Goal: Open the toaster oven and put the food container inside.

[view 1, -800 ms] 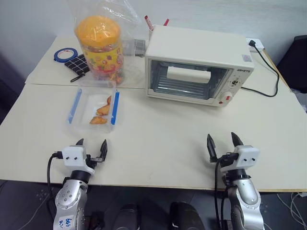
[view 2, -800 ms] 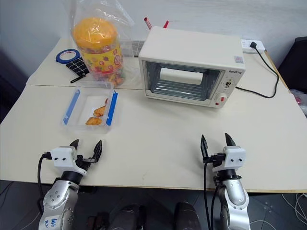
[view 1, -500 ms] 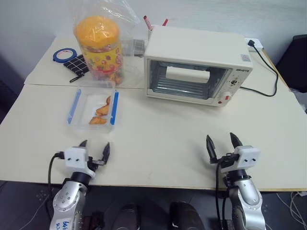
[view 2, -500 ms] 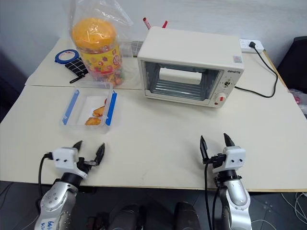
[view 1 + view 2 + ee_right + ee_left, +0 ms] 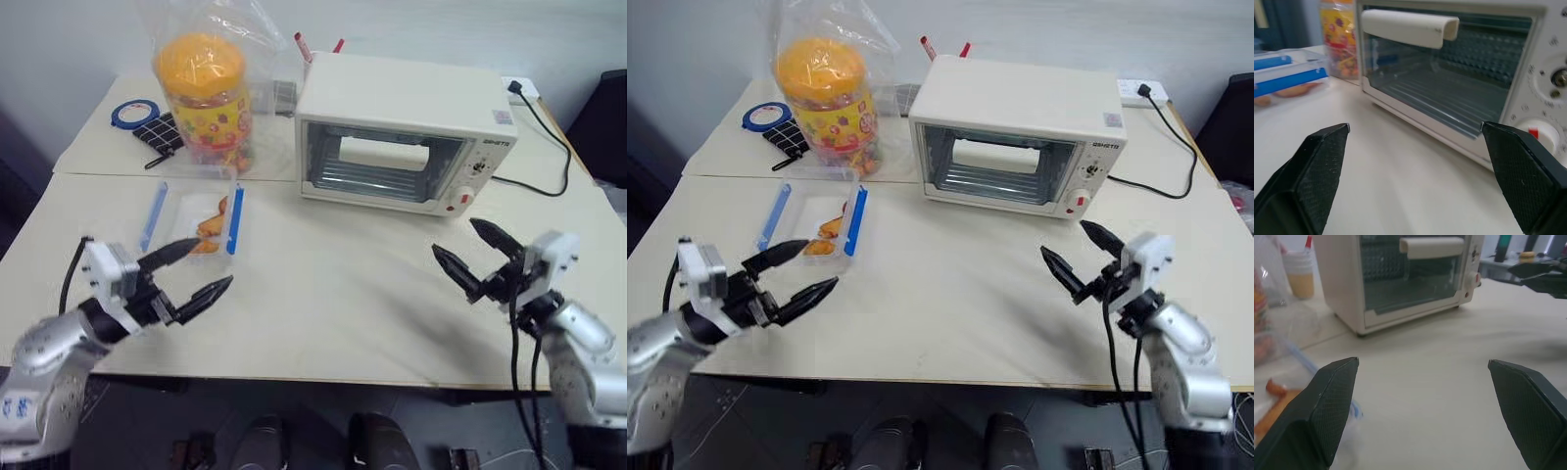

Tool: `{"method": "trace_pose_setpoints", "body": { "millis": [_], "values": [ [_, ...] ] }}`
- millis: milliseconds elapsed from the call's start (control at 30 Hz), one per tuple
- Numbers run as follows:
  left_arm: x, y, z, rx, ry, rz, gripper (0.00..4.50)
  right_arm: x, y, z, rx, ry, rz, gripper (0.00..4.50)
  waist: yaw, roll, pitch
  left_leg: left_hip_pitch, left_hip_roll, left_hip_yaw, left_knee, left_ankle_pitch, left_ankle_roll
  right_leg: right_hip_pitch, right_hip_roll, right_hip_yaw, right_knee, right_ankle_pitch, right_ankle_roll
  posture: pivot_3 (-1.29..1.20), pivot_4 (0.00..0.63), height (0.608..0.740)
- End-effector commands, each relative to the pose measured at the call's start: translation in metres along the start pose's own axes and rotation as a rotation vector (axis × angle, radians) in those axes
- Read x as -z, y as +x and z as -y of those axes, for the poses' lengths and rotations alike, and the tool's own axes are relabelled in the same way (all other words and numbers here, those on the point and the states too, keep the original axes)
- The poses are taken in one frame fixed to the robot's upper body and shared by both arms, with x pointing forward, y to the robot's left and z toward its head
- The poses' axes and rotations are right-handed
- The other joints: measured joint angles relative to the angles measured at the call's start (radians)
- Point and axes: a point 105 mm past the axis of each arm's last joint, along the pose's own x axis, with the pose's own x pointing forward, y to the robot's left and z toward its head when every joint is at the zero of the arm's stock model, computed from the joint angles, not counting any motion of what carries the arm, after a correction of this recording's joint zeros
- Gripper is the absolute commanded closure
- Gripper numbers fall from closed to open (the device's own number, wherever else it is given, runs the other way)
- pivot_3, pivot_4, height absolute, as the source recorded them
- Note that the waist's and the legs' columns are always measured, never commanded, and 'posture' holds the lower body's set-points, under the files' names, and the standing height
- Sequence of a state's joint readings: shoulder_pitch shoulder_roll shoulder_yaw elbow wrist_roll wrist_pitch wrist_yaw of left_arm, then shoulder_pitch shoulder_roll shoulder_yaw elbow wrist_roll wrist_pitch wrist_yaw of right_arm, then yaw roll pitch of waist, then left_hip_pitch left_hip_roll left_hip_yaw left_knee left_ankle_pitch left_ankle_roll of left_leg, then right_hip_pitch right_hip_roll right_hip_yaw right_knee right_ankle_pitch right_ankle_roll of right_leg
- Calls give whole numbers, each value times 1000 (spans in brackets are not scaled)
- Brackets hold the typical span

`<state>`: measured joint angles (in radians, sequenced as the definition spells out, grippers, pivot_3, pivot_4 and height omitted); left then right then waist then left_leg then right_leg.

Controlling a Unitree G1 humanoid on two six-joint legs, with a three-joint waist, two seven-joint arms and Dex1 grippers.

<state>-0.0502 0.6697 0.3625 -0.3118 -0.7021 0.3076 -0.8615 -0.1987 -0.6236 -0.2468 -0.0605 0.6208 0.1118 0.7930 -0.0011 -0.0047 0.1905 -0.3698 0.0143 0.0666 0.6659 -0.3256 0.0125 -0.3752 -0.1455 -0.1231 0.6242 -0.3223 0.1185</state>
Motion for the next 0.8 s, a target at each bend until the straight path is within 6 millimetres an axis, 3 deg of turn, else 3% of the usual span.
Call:
{"method": "trace_pose_setpoints", "body": {
  "millis": [33,167,300,400,600,800],
  "values": [
    [-2,14,-4,70,-40,43,0,5,11,14,-34,44,-5,19,-1,0,0,-1,0,0,0,0,0,0,0,0,0,0,0,0,150,740],
    [1,31,4,201,-93,11,0,1,39,19,-81,46,29,19,-4,0,0,-1,0,1,0,0,0,-1,0,-1,-1,0,1,0,150,740],
    [-2,40,-6,167,-41,44,0,-12,65,17,-116,35,83,19,-4,0,0,-2,0,1,1,1,-1,-1,0,-1,-1,0,1,0,150,740],
    [2,42,-2,183,-54,40,0,-22,76,11,-149,31,121,19,-3,0,0,-2,0,1,1,1,-1,-1,0,-1,0,0,1,0,150,740],
    [7,43,-2,144,-40,49,0,-33,81,-3,-208,5,157,19,0,0,0,-3,0,0,1,1,-1,-1,0,-3,-1,1,1,0,150,740],
    [5,45,-12,93,-22,68,0,-22,63,-32,-346,-134,128,19,-1,0,0,-3,0,0,1,1,-1,-1,0,-3,-1,1,1,0,150,740]
  ]
}}
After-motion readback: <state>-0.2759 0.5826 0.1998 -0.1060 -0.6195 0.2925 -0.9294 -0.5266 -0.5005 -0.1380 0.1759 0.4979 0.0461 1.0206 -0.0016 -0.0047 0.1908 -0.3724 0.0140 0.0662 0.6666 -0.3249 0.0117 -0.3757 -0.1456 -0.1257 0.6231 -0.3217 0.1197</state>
